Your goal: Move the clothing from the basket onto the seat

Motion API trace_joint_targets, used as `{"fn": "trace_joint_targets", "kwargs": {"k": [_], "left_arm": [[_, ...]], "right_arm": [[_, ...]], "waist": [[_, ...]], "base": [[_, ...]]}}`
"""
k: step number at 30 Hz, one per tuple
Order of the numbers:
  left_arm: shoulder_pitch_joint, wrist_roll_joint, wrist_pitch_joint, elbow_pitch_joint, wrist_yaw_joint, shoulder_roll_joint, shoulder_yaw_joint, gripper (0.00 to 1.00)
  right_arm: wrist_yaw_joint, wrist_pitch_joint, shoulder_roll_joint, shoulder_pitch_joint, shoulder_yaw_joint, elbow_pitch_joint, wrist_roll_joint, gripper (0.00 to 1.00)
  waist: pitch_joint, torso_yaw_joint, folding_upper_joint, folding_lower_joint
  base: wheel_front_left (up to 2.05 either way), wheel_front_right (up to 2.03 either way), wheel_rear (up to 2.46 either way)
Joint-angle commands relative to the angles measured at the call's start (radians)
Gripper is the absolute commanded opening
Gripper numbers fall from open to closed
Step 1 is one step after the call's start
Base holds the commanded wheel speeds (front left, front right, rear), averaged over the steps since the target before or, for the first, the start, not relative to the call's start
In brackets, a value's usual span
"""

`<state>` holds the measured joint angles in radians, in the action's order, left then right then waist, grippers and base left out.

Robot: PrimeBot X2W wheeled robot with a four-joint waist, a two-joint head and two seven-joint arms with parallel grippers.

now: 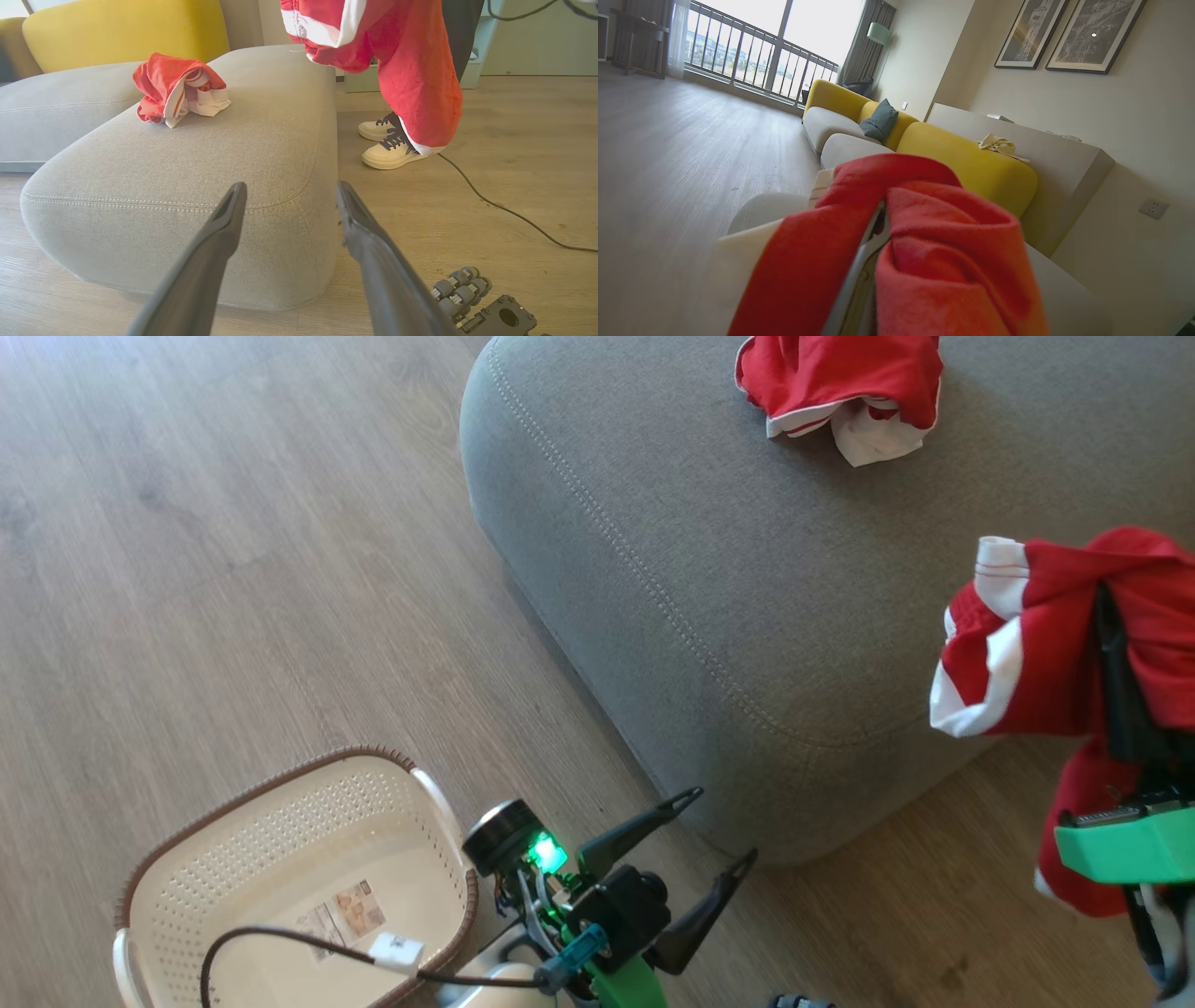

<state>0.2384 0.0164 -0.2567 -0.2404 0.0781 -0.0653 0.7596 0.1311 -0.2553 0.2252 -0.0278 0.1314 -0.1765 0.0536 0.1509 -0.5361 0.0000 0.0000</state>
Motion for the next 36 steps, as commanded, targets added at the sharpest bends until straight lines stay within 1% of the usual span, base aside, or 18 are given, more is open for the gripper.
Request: {"fn": "trace_joint_targets", "kwargs": {"k": [1,5,10,17,19,21,25,29,32,36], "left_arm": [[0.038,0.001,-0.005,0.031,0.005,0.008,-0.018,1.00],[0.046,0.006,-0.005,0.030,0.007,0.010,-0.014,1.00],[0.038,0.007,-0.005,0.032,-0.002,0.011,-0.022,1.00],[0.034,-0.008,-0.005,0.044,-0.013,-0.012,-0.036,1.00],[0.035,-0.010,-0.005,0.047,-0.015,-0.019,-0.039,1.00],[0.038,-0.013,-0.005,0.055,-0.017,-0.037,-0.047,1.00],[0.061,-0.031,-0.005,0.067,-0.016,-0.084,-0.050,1.00],[0.094,-0.045,-0.005,0.098,-0.006,-0.134,-0.045,1.00],[0.123,-0.057,-0.005,0.125,0.005,-0.185,-0.041,1.00],[0.149,-0.058,-0.005,0.160,0.006,-0.234,-0.047,1.00]], "right_arm": [[0.000,-0.006,0.018,-0.004,-0.001,-0.044,0.007,0.00],[0.000,-0.006,0.013,0.007,0.008,-0.054,0.010,0.00],[0.000,-0.006,0.020,-0.021,-0.011,-0.040,0.007,0.00],[0.000,-0.006,0.073,-0.170,-0.043,0.008,0.017,0.00],[0.000,-0.006,0.079,-0.198,-0.048,0.015,0.013,0.00],[0.000,-0.006,0.082,-0.259,-0.050,0.032,-0.024,0.00],[0.000,-0.006,0.133,-0.390,-0.052,0.090,-0.033,0.00],[0.000,-0.006,0.168,-0.527,0.002,0.136,-0.041,0.00],[0.000,-0.006,0.195,-0.630,0.040,0.174,-0.046,0.00],[0.000,-0.006,0.241,-0.770,0.080,0.266,-0.065,0.00]], "waist": [[0.000,0.001,0.0000,0.0000],[-0.002,0.002,0.0000,0.0000],[-0.003,0.003,0.0000,0.0000],[0.050,0.001,0.0000,0.0000],[0.067,-0.001,0.0000,0.0000],[0.105,-0.005,0.0000,0.0000],[0.190,-0.014,0.0000,0.0000],[0.294,-0.002,0.0000,0.0000],[0.377,0.010,0.0000,0.0000],[0.456,0.028,0.0000,0.0000]], "base": [[0.00,0.00,0.00],[0.00,0.00,0.00],[0.00,0.00,0.00],[0.00,0.00,0.00],[0.00,0.00,0.00],[0.00,0.00,0.00],[0.00,0.00,0.00],[0.00,0.00,0.00],[0.00,0.00,0.00],[0.00,0.00,0.00]]}}
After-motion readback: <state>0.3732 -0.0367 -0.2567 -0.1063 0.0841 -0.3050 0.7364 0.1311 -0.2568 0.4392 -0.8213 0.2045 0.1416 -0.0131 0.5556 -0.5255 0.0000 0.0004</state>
